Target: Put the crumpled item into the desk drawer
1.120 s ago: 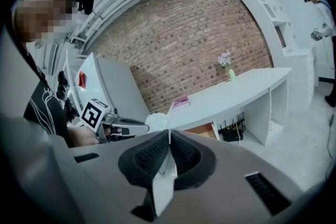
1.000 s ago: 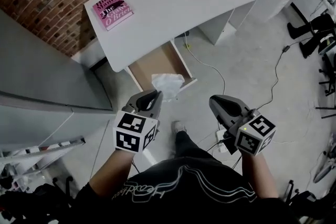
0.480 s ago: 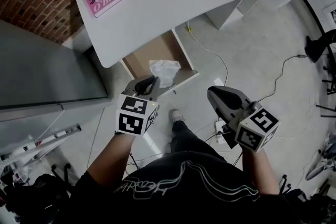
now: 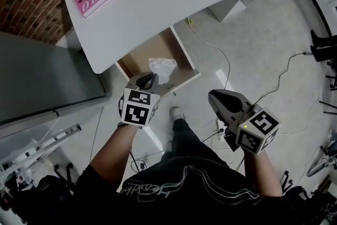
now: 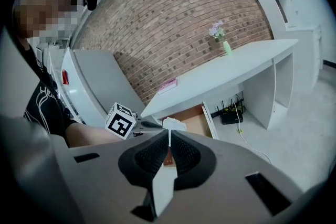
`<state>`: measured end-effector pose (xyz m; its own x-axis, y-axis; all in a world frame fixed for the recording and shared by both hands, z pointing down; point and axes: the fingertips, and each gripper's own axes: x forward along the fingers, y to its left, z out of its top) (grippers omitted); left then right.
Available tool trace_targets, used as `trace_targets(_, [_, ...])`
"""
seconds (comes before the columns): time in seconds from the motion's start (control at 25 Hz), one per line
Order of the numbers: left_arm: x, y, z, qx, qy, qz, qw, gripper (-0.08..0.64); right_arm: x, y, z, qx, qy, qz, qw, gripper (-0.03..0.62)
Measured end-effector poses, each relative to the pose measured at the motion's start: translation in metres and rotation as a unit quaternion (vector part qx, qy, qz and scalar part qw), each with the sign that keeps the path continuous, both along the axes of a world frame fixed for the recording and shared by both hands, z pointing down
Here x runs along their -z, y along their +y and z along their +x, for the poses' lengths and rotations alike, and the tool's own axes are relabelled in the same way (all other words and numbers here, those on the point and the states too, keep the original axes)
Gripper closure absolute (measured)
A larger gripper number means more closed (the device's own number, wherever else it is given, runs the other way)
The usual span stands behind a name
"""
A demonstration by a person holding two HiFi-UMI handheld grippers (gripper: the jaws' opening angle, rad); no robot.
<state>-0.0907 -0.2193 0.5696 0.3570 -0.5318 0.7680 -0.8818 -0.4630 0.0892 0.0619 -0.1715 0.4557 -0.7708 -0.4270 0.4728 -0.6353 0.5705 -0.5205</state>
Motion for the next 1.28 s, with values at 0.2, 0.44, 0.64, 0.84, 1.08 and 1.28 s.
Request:
trace_targets(0.2, [-0.041, -0.014, 0.003, -0.014, -0.019, -0.022, 0.9995, 0.523, -0.026, -0.008, 0.016, -0.011, 0.010, -0.017, 1.000, 0.548])
trace_targets(0.44, [-0.093, -0.029, 0.006, -0.029, -0.038, -0.036, 0.9982, 0.523, -0.064, -0.017, 0.039, -0.039, 0.023, -0.050, 0.998, 0.548])
trace_targets(0.64, [-0.132, -0.039, 0.003, -0.030, -0.052, -0.054, 0.9967, 0.523, -0.092, -0.015, 0.056, -0.058, 0.033, -0.076, 0.995, 0.548])
trace_targets(0.84, [-0.168, -0.042, 0.000, -0.029, -0.046, -0.083, 0.9951, 0.523, -0.114, -0.011, 0.061, -0.069, 0.035, -0.110, 0.991, 0.548])
trace_targets(1.08, [-0.205, -0.054, 0.006, -0.033, -0.054, -0.111, 0.9918, 0.523, -0.132, -0.015, 0.065, -0.066, 0.039, -0.115, 0.990, 0.548])
trace_targets(1.28, [-0.230, -0.054, 0.006, -0.031, -0.060, -0.135, 0.9885, 0.523, -0.149, -0.015, 0.070, -0.072, 0.041, -0.128, 0.988, 0.549])
